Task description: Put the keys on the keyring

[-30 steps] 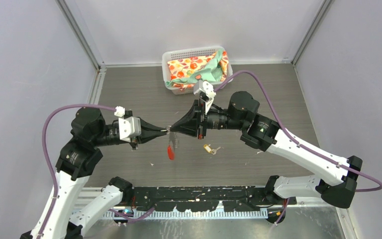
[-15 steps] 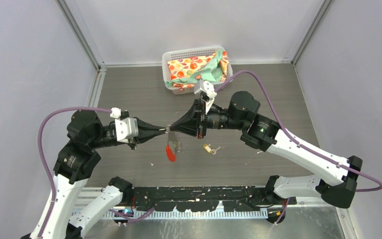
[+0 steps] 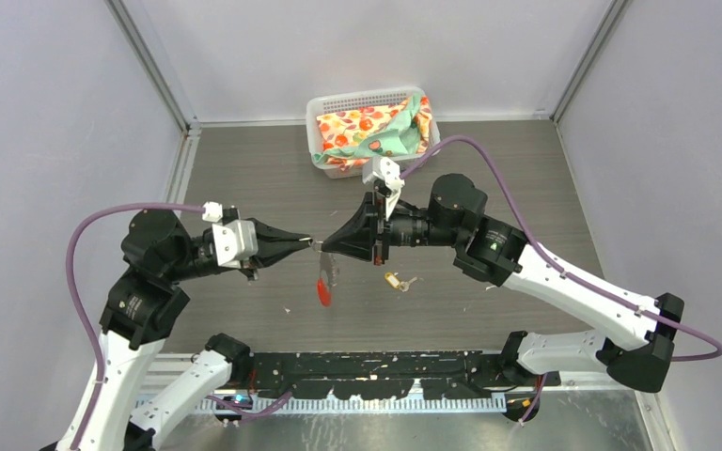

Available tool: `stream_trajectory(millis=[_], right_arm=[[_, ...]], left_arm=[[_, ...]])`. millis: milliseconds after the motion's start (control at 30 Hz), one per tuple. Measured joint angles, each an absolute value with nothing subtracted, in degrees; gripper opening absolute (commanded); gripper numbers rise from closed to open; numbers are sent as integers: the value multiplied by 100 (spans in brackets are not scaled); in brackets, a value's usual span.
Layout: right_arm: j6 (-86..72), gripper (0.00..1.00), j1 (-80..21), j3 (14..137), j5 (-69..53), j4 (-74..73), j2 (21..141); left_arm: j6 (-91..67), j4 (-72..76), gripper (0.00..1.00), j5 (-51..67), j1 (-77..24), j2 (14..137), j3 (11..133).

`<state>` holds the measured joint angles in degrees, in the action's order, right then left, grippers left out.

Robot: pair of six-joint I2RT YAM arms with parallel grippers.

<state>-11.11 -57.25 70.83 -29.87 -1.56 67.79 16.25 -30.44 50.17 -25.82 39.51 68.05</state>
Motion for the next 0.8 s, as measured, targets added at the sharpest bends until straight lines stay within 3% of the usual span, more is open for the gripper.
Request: stream_trajectory(millis=[267,367,500,533,800], right_arm=[[-1116,1,-5721,7345,-3122,-235,7059],[-1114,1,-5714,7384,-3079,-270,7129],[-1111,1,-5706,7384,-2853,-259,7153],[-1109,1,-5686,7384,-2766,-255,7153],[-1118,1,-5511,7513,-2600,-176,7057]], left_arm=[[1540,-2934,13,5098,-2576,4049,6805],[1559,-2926,39,5105,-2576,4091,6805],[1691,-2974,89,5146,-2582,4117,6803],[1695,-2987,96,5133,-2582,4119,6801],[1387,-2882,100,4342,-2582,4012,6705]])
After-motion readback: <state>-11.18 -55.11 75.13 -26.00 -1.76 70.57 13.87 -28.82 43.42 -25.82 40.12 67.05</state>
